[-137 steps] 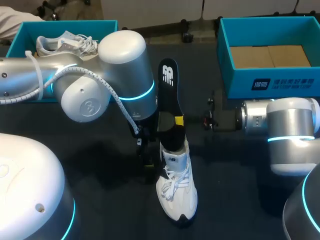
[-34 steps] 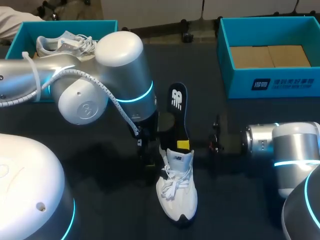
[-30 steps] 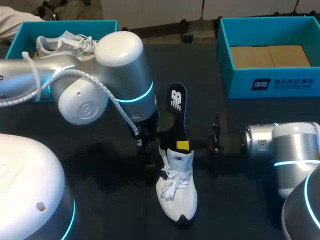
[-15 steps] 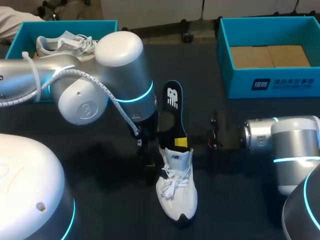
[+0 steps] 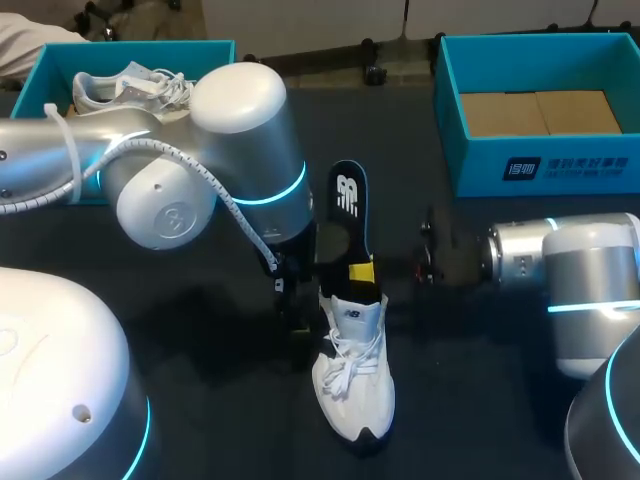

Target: Take the shoe out of the shoebox, open the shoe tongue, remove and reinsert the insole, then place the shoe into the shoebox

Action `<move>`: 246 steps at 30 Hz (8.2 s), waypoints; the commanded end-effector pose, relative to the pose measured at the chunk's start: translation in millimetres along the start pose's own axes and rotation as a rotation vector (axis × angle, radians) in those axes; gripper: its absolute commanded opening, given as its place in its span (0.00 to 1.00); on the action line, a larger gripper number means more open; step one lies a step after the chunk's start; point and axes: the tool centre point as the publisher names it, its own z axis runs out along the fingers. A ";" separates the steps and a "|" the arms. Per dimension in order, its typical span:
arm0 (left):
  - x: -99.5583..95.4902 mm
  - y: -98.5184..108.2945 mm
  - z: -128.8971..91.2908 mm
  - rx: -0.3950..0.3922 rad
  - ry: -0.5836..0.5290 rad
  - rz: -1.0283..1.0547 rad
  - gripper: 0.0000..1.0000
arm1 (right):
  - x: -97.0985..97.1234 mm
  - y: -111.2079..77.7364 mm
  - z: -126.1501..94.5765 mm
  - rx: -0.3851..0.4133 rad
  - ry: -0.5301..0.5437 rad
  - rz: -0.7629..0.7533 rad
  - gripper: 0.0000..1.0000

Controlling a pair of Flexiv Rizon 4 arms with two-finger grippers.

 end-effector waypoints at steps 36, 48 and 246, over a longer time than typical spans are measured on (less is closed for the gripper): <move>1.1 1.0 -0.2 0.000 -0.004 0.001 1.00 | -10.1 -27.9 -1.8 -0.034 0.034 0.103 0.00; 1.1 1.0 -0.2 0.000 -0.004 0.001 1.00 | -8.3 -10.5 1.7 -0.034 0.029 0.066 0.44; 1.1 1.0 -0.2 0.000 -0.004 0.001 1.00 | -16.1 -32.4 13.7 -0.034 -0.099 0.412 0.00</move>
